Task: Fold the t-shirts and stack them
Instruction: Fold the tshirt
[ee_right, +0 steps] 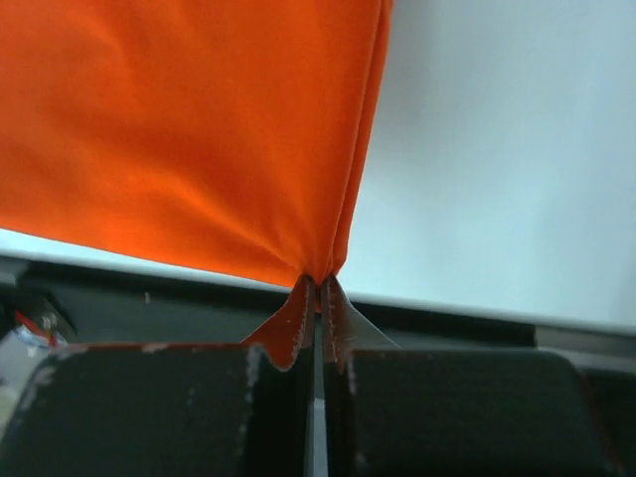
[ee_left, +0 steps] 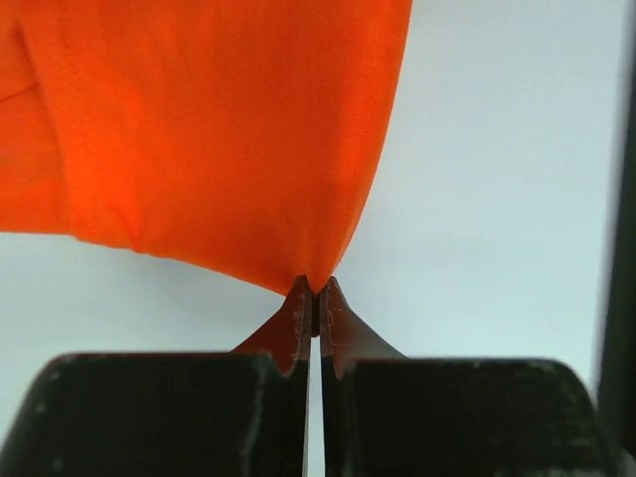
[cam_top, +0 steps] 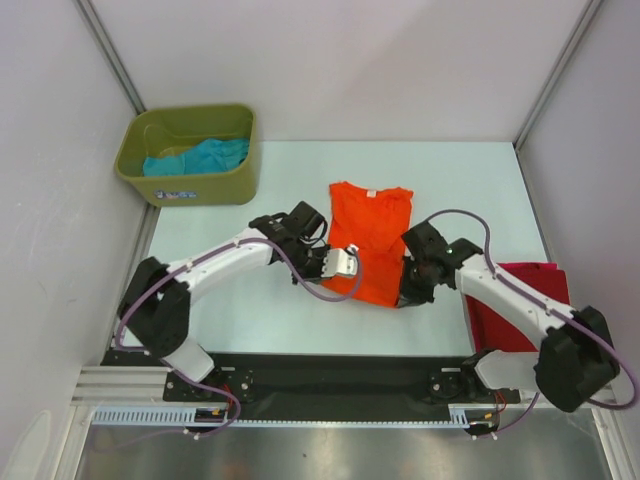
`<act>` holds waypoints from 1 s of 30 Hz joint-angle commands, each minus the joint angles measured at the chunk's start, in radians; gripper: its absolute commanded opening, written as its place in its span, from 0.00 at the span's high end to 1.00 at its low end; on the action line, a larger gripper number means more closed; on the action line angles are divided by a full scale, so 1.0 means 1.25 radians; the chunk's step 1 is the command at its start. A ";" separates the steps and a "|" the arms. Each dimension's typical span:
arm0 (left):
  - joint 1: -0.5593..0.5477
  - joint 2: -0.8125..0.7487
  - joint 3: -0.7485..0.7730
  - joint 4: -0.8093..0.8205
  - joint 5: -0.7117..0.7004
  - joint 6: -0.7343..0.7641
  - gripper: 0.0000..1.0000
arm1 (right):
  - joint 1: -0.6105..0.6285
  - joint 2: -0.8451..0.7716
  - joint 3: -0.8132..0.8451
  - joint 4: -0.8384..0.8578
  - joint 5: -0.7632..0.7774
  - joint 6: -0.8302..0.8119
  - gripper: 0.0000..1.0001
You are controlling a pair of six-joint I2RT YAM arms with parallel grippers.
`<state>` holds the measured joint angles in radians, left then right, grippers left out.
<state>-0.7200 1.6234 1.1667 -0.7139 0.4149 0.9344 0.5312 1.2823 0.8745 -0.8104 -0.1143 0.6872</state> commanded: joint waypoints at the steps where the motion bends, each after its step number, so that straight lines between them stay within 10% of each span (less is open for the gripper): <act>1: -0.014 -0.098 0.003 -0.213 0.077 -0.003 1.00 | 0.072 -0.078 0.007 -0.183 -0.007 0.099 1.00; 9: -0.011 -0.149 0.048 -0.338 0.138 0.018 1.00 | 0.143 -0.147 0.095 -0.303 -0.003 0.172 1.00; 17: 0.151 0.050 0.275 -0.205 0.177 -0.109 1.00 | -0.139 0.060 0.237 -0.128 0.046 -0.088 1.00; 30: 0.212 0.402 0.678 -0.135 0.074 -0.210 1.00 | -0.260 0.372 0.417 0.107 0.045 -0.121 1.00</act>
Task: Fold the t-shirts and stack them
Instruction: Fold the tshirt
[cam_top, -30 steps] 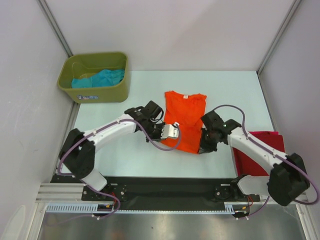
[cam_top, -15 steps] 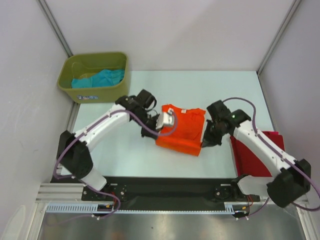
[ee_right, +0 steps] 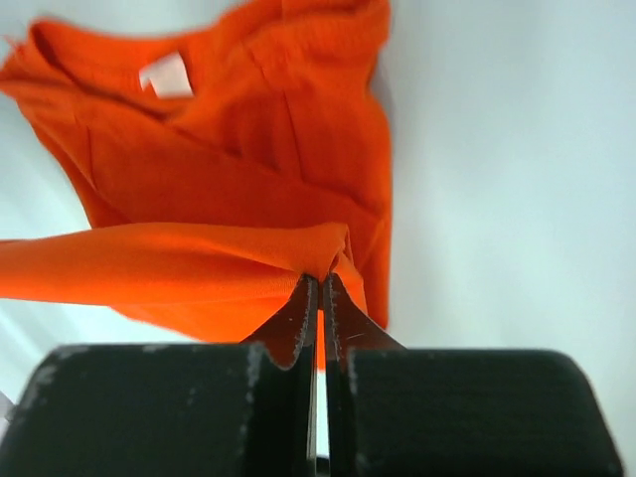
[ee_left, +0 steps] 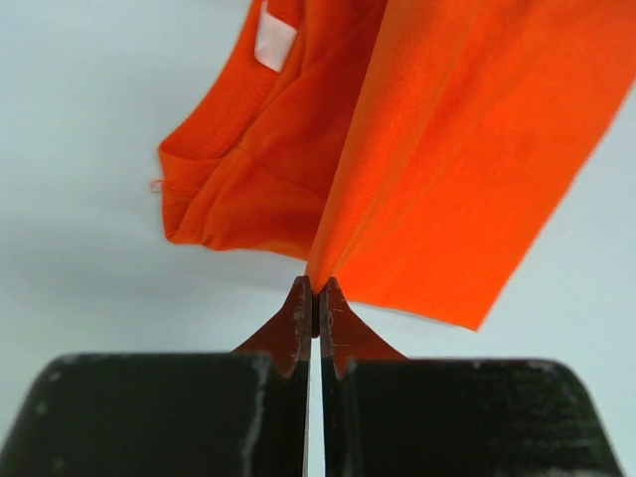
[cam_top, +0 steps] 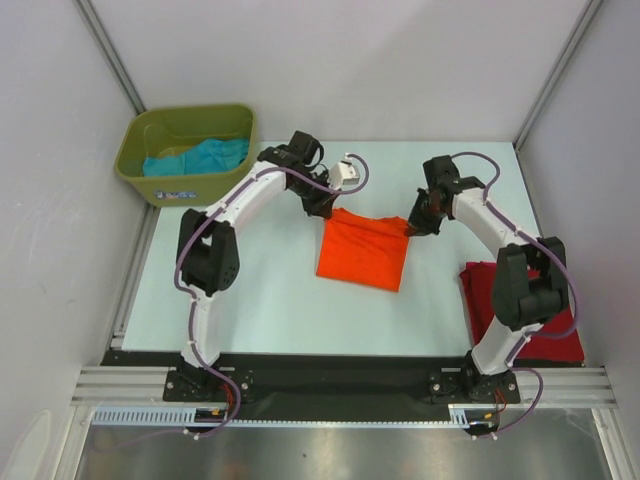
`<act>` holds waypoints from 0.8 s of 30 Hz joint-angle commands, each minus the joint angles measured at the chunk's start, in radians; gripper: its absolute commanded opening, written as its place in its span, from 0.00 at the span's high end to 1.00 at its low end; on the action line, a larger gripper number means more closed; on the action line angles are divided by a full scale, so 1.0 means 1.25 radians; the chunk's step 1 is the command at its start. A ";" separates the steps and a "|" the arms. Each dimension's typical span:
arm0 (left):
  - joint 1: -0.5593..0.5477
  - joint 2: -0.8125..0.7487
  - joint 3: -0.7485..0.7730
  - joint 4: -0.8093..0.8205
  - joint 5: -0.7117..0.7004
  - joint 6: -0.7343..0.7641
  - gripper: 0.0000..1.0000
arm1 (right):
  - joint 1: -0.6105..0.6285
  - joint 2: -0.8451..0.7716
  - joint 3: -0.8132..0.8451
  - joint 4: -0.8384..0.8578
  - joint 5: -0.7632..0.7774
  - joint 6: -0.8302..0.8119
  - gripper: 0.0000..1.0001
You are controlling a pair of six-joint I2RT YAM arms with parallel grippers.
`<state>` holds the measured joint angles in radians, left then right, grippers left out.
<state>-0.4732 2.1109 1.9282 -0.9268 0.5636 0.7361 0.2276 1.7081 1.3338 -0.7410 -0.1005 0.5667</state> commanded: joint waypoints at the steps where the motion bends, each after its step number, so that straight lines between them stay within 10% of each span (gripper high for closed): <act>1: 0.015 0.033 0.078 0.042 -0.054 -0.061 1.00 | -0.018 0.048 0.061 0.058 0.036 -0.024 1.00; 11: 0.018 0.107 0.096 0.128 -0.123 -0.171 0.99 | -0.041 0.158 0.122 0.110 0.079 -0.007 0.95; 13: 0.017 0.125 0.106 0.163 -0.170 -0.201 0.70 | -0.045 0.176 0.139 0.135 0.103 -0.014 0.60; 16: 0.024 0.148 0.186 0.189 -0.236 -0.272 0.45 | -0.062 0.198 0.230 0.120 0.132 -0.036 0.49; 20: 0.050 0.107 0.241 0.155 -0.246 -0.397 0.41 | -0.061 0.104 0.197 0.034 0.157 -0.067 0.48; 24: 0.052 -0.051 -0.065 0.269 -0.126 -0.434 0.38 | -0.026 -0.030 -0.002 0.116 0.088 -0.033 0.44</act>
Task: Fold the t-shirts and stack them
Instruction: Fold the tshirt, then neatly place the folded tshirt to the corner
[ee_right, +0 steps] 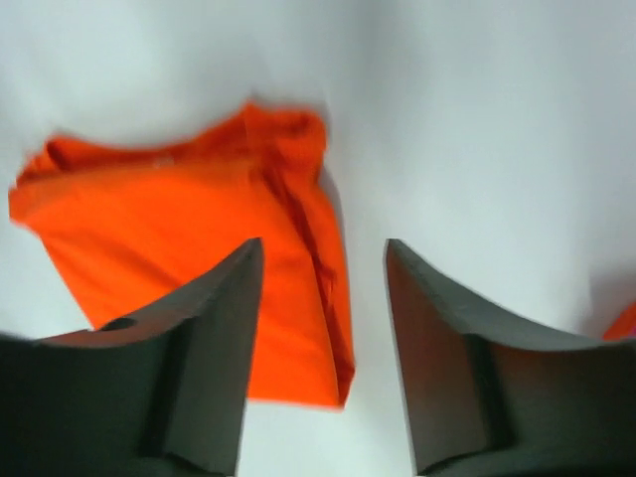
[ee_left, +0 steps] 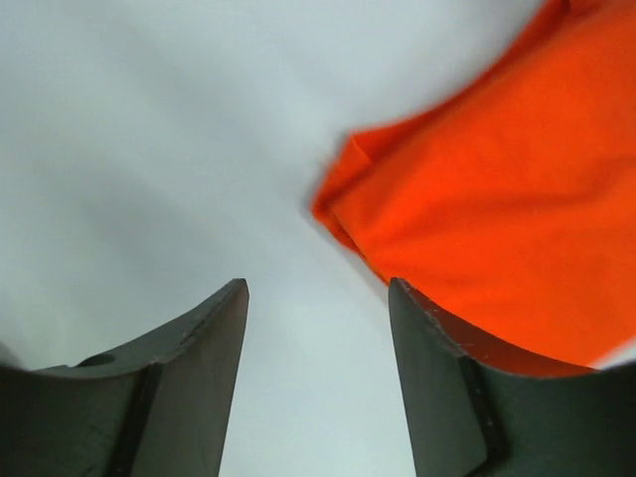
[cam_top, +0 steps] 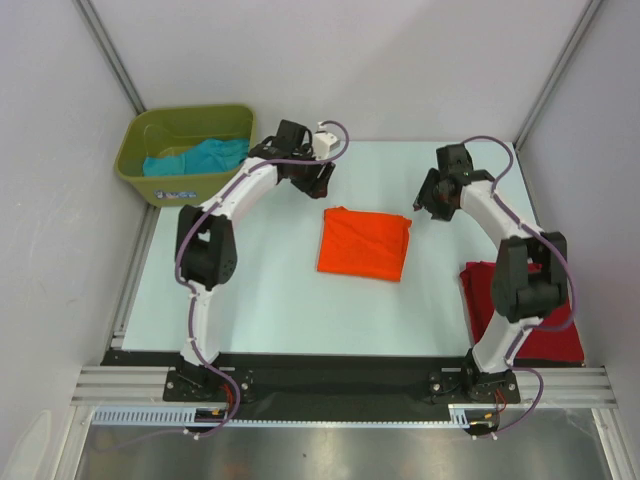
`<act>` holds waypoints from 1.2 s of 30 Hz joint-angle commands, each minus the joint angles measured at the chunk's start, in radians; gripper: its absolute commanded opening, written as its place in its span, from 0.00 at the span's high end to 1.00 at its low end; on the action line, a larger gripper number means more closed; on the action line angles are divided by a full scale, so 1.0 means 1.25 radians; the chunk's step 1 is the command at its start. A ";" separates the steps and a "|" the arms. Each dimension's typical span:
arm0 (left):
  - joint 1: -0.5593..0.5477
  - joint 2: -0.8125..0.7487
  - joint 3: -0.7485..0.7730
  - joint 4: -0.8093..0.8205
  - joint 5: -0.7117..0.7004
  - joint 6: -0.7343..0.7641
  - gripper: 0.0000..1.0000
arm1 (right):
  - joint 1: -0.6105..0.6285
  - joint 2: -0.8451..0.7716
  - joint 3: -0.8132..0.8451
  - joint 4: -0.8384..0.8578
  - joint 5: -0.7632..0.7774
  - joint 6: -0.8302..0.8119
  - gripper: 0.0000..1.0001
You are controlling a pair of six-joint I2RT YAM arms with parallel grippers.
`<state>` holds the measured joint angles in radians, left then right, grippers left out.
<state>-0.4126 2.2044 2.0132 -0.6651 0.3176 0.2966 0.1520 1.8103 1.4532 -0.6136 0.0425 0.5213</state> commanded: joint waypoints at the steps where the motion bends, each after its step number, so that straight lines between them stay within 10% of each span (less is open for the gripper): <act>1: 0.002 -0.128 -0.151 0.062 0.078 -0.092 0.35 | 0.042 -0.119 -0.123 0.032 -0.027 0.021 0.39; 5: 0.005 -0.115 -0.194 0.069 0.029 -0.123 0.35 | 0.059 -0.084 -0.170 0.085 -0.110 0.041 0.18; 13: 0.007 -0.151 -0.253 0.073 0.024 -0.115 0.33 | 0.047 0.021 -0.189 0.138 -0.132 0.026 0.21; 16: 0.009 -0.164 -0.270 0.069 0.037 -0.115 0.34 | 0.039 0.029 -0.213 0.188 -0.164 0.033 0.28; 27: 0.011 -0.187 -0.312 0.079 0.056 -0.134 0.35 | -0.028 0.033 -0.296 0.276 -0.282 0.020 0.97; 36: 0.010 -0.209 -0.367 0.111 0.066 -0.135 0.36 | -0.033 -0.026 -0.186 0.011 -0.284 -0.191 1.00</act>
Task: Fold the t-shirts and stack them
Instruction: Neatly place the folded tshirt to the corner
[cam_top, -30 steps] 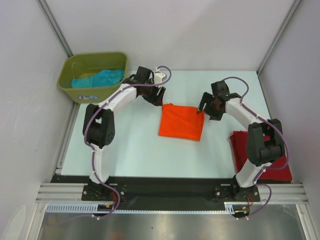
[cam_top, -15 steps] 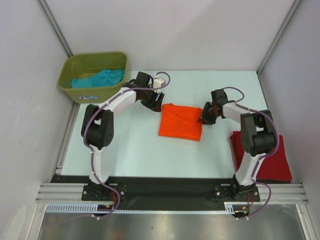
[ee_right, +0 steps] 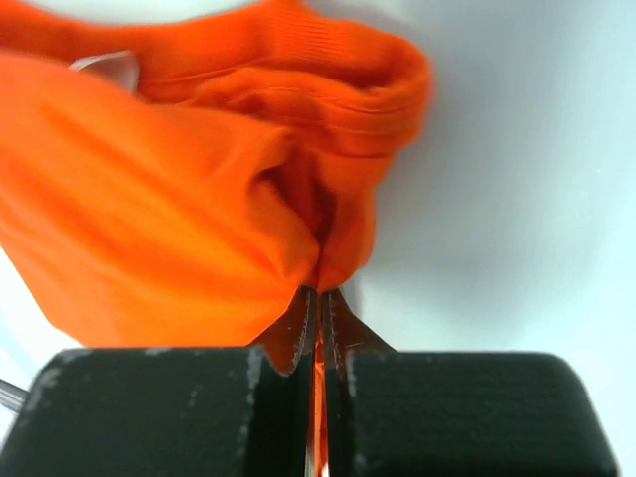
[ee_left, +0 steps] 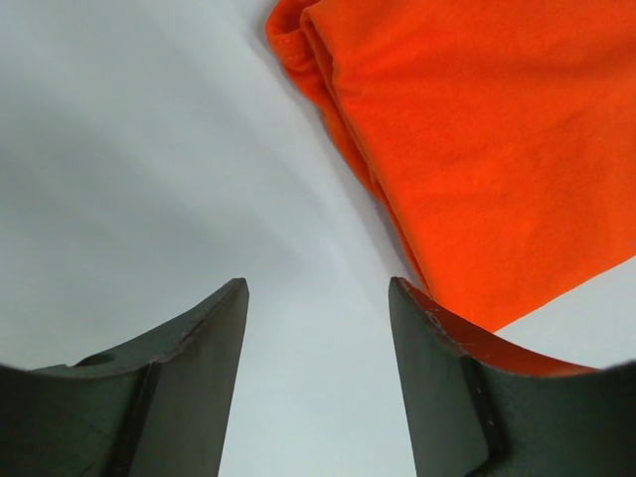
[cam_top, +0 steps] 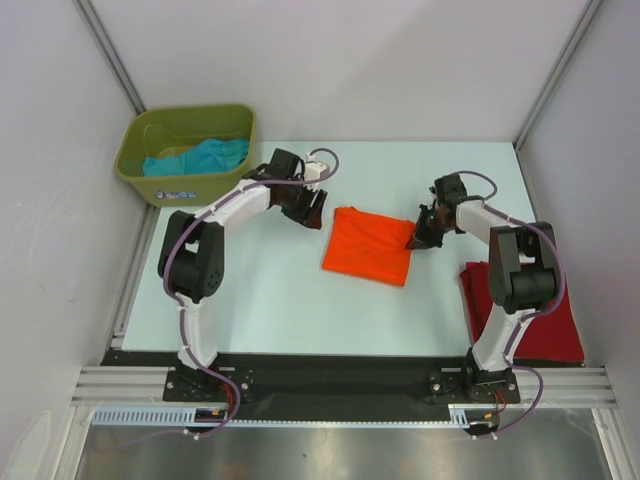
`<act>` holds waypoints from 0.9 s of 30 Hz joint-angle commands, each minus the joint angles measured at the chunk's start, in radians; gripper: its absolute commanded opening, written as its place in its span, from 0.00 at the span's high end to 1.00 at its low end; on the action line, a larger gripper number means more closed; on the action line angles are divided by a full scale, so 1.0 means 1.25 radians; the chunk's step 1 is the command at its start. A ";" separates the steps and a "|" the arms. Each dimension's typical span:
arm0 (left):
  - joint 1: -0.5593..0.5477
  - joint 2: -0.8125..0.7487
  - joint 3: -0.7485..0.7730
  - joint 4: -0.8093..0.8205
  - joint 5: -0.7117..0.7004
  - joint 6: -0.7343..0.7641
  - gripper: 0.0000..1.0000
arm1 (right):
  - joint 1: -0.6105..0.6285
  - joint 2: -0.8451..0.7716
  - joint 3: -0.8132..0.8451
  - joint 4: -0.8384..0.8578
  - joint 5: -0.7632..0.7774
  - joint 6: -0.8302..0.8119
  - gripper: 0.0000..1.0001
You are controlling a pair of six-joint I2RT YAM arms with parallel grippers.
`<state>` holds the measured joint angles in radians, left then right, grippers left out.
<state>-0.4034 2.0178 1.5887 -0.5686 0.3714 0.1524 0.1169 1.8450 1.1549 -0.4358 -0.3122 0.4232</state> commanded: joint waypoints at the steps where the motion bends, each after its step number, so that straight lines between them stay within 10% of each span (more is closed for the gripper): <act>1: 0.000 -0.062 -0.036 0.041 0.028 -0.022 0.37 | -0.004 -0.055 0.077 -0.205 0.002 -0.127 1.00; 9: -0.011 -0.104 -0.071 0.076 0.035 -0.019 0.37 | 0.054 -0.039 0.174 -0.541 0.167 -0.273 1.00; 27: -0.011 -0.142 -0.063 0.100 0.072 -0.021 0.38 | 0.072 -0.423 -0.049 -0.479 0.323 -0.591 1.00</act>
<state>-0.4118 1.8721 1.4757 -0.4763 0.4137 0.1463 0.1974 1.4006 1.0870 -0.9901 0.0051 -0.1909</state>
